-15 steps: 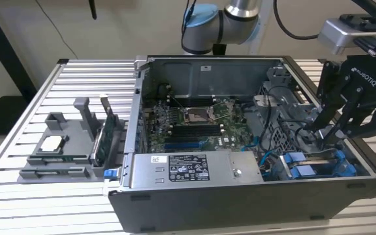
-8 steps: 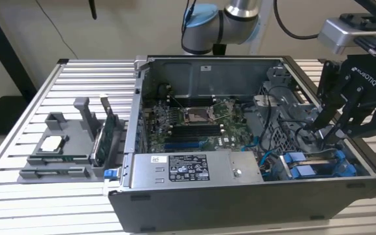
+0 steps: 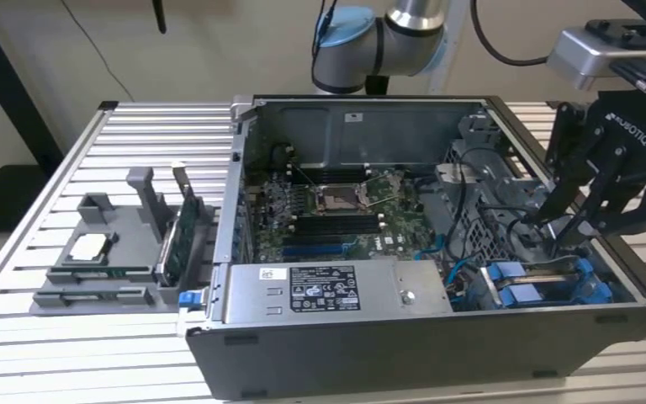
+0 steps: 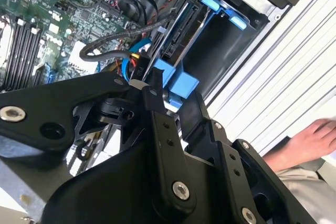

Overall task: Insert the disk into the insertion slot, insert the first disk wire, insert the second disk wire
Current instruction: 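Insert the first disk wire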

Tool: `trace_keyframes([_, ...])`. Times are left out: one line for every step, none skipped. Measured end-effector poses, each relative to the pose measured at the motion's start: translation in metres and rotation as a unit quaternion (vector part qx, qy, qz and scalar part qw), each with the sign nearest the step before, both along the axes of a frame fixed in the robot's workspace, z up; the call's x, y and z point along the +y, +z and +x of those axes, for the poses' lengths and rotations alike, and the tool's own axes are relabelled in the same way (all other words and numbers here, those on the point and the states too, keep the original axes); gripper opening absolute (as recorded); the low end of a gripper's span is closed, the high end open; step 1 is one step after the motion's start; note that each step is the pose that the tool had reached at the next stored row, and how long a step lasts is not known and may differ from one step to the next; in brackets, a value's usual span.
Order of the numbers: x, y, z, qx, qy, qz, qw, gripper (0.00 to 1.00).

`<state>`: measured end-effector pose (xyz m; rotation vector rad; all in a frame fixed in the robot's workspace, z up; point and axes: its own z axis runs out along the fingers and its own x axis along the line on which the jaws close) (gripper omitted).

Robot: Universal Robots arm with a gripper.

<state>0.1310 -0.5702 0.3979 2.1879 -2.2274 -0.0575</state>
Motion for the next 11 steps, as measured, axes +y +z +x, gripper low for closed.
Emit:
trace_keyframes([0.0,0.001,0.0,0.0,0.0,0.0,1.0,0.41])
trace_keyframes([0.0,0.0021,0.0,0.0,0.0,0.0,1.0,0.41])
trace_keyframes([0.0,0.0033,0.0,0.0,0.0,0.0,1.0,0.41])
trace_keyframes([0.0,0.0043,0.0,0.0,0.0,0.0,1.0,0.41])
trace_keyframes([0.0,0.0052,0.0,0.0,0.0,0.0001,1.0,0.41])
trace_keyframes([0.0,0.0058,0.0,0.0,0.0,0.0001,1.0,0.41])
trace_keyframes([0.0,0.0058,0.0,0.0,0.0,0.0001,1.0,0.41])
trace_keyframes([0.0,0.0058,0.0,0.0,0.0,0.0001,1.0,0.41])
trace_keyframes([0.0001,0.006,0.0001,0.0,0.0,0.0001,1.0,0.41])
trace_keyframes([0.0,0.0067,0.0001,0.0,0.0,-0.0001,1.0,0.41])
trace_keyframes([0.0001,0.0074,0.0001,0.0,0.0,-0.0001,1.0,0.41])
